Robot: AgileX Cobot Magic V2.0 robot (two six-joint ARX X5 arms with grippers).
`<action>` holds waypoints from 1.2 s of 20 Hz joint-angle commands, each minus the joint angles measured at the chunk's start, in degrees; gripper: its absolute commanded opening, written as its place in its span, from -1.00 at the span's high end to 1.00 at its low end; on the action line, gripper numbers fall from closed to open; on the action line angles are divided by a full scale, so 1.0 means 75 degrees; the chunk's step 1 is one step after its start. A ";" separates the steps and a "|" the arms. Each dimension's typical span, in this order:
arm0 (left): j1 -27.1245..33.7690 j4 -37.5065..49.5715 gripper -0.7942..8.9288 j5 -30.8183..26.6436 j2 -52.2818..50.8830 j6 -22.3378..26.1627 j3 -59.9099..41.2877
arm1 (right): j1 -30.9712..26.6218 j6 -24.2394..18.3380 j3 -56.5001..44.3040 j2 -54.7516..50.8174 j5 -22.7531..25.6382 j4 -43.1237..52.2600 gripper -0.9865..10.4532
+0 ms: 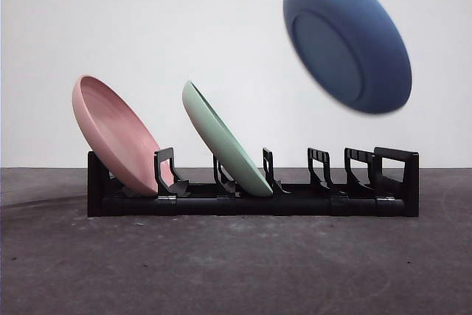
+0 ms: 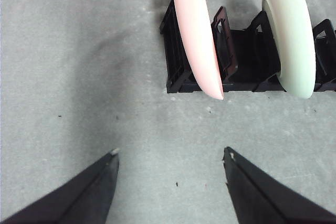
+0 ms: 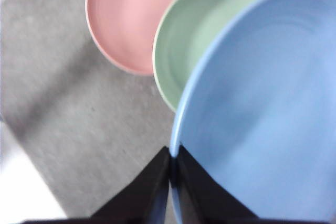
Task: Place the plate
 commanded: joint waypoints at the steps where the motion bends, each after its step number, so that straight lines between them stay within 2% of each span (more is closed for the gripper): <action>1: -0.0012 0.0096 0.19 0.0023 0.0038 0.0012 0.0169 | 0.0393 -0.0146 -0.1824 -0.1113 0.0688 0.0968 0.80; 4: -0.0012 0.0099 0.19 0.0023 0.0038 0.0012 0.0169 | 0.1093 -0.0178 -0.3896 -0.2699 0.1894 0.1903 0.80; 6: -0.0012 0.0096 0.19 0.0023 0.0041 0.0012 0.0169 | 0.1623 -0.0175 -0.4806 -0.3523 0.2827 0.1961 0.80; 9: -0.0012 0.0099 0.19 0.0023 0.0044 0.0012 0.0169 | 0.2454 -0.0184 -0.5718 -0.4325 0.4062 0.1859 0.80; 12: -0.0012 0.0099 0.19 0.0023 0.0044 0.0012 0.0169 | 0.3462 -0.0236 -0.6044 -0.4415 0.4980 0.1670 0.80; 16: -0.0012 0.0099 0.19 0.0020 0.0044 0.0015 0.0169 | 0.4739 -0.0236 -0.6047 -0.3748 0.5531 0.1868 0.80; 24: -0.0012 0.0099 0.19 0.0020 0.0044 0.0023 0.0169 | 0.6426 -0.0350 -0.5796 -0.1475 0.5508 0.3063 0.80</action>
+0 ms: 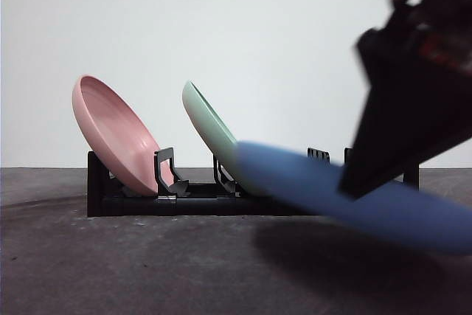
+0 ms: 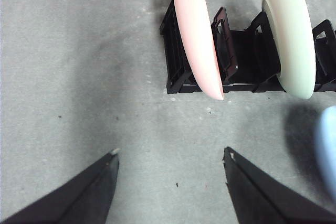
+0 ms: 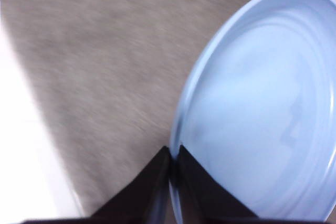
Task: Place the plate
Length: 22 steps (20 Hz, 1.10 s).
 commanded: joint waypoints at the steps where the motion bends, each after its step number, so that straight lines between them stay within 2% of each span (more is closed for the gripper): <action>1: -0.0012 0.0093 0.19 0.0020 0.0044 0.0026 0.0169 | 0.0309 -0.0210 0.0423 0.0638 0.0044 0.0335 0.80; 10: -0.0012 0.0090 0.19 0.0020 0.0044 0.0073 0.0169 | 0.0344 -0.1518 0.1690 0.3124 0.0154 0.0632 0.80; 17: -0.0012 0.0090 0.19 0.0020 0.0044 0.0079 0.0169 | 0.0294 -0.1897 0.1711 0.3928 0.0216 0.1058 0.79; 18: -0.0012 0.0090 0.19 0.0020 0.0044 0.0079 0.0169 | 0.0297 -0.1900 0.1711 0.3966 0.0213 0.1067 0.74; 21: -0.0012 0.0090 0.19 0.0020 0.0044 0.0079 0.0169 | 0.0353 -0.1868 0.1716 0.3958 0.0221 0.1064 0.34; 22: -0.0012 0.0090 0.19 0.0020 0.0044 0.0079 0.0169 | 0.0376 -0.1740 0.1728 0.3885 0.0242 0.1005 0.33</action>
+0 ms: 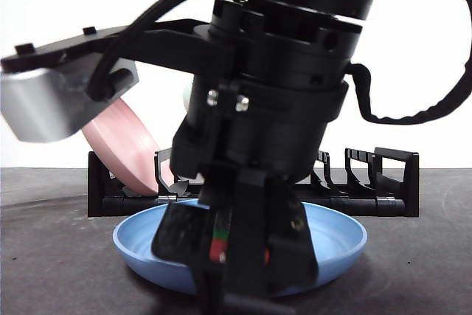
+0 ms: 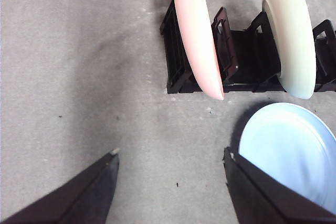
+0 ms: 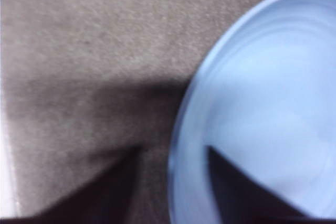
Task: Place the plate
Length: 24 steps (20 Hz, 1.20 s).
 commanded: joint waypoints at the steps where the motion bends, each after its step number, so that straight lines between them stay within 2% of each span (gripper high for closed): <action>1: -0.0012 0.0090 0.19 0.0020 0.0044 0.0073 0.0169 | 0.0169 0.0242 0.0195 -0.0029 -0.0003 -0.0149 0.33; 4: -0.0012 0.0102 0.19 0.0020 0.0044 0.0073 0.0169 | 0.0291 0.0370 0.0513 -0.0874 -0.0303 -0.0490 0.33; 7: -0.0012 0.0093 0.19 0.0020 0.0044 0.0064 0.0169 | 0.0079 0.0423 0.0589 -0.2095 -0.0618 -0.0175 0.39; 9: -0.0012 0.0096 0.19 0.0023 0.0044 0.0052 0.0169 | -0.0560 0.0417 0.0589 -0.2777 -0.0673 -0.0044 0.54; 13: -0.0058 0.0306 0.19 0.0023 0.0064 -0.0122 0.0169 | -0.2838 0.0536 0.0589 -0.3523 -0.1393 -0.0344 0.55; 16: -0.0254 0.0548 0.19 0.0023 0.0332 -0.0493 0.0198 | -0.4707 0.1040 0.0592 -0.3652 -0.2428 -0.0245 0.55; 18: -0.0460 0.0662 0.19 0.0020 0.0775 -0.0612 0.0391 | -0.5581 0.1559 0.0592 -0.3660 -0.3153 -0.0163 0.55; 21: -0.0799 0.0688 0.19 -0.0224 0.1784 -0.0609 0.1244 | -0.6341 0.1990 0.0592 -0.3660 -0.3713 -0.0277 0.55; 24: -0.1233 0.0417 0.19 -0.1314 0.3136 -0.0562 0.2792 | -0.6592 0.2025 0.0592 -0.3660 -0.3815 -0.0385 0.55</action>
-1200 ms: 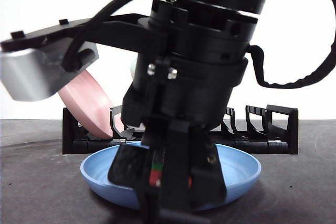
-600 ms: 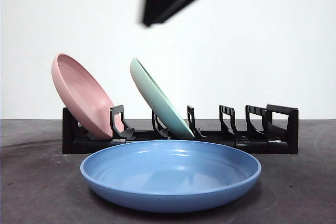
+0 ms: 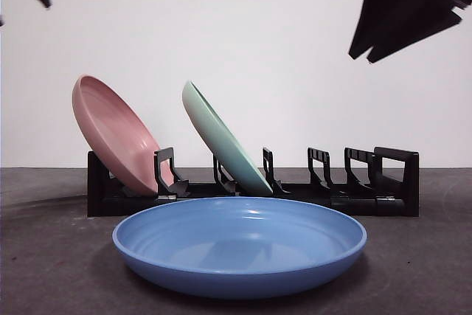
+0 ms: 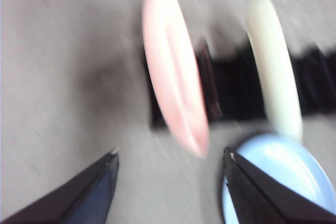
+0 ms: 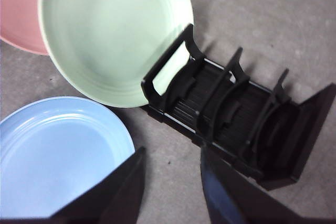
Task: Place the plate
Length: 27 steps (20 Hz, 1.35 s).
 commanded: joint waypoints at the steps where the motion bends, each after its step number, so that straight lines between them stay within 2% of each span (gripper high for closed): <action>1: -0.0306 -0.0213 0.19 -0.0822 0.1093 0.0032 0.1346 | 0.0000 0.0169 0.0076 0.0026 -0.0032 -0.0009 0.55; 5: -0.0694 -0.0976 0.19 -0.1550 0.2809 0.0032 0.3281 | -0.0006 0.0169 0.0076 0.0029 -0.0032 -0.0050 0.55; 9: -0.0938 -0.1437 0.19 -0.2116 0.4106 0.0023 0.4421 | -0.0006 0.0169 0.0076 0.0026 -0.0029 -0.0050 0.55; 21: -0.1000 -0.1932 0.21 -0.2259 0.5348 0.0064 0.4555 | -0.0006 0.0166 0.0076 0.0029 -0.0026 -0.0216 0.55; 24: -0.1000 -0.1941 0.49 -0.2261 0.5345 0.0064 0.4558 | -0.0006 0.0166 0.0076 0.0029 -0.0023 -0.0236 0.55; 27: -0.1000 -0.1999 0.61 -0.2261 0.5345 0.0064 0.4572 | -0.0006 0.0166 0.0076 0.0029 -0.0023 -0.0236 0.55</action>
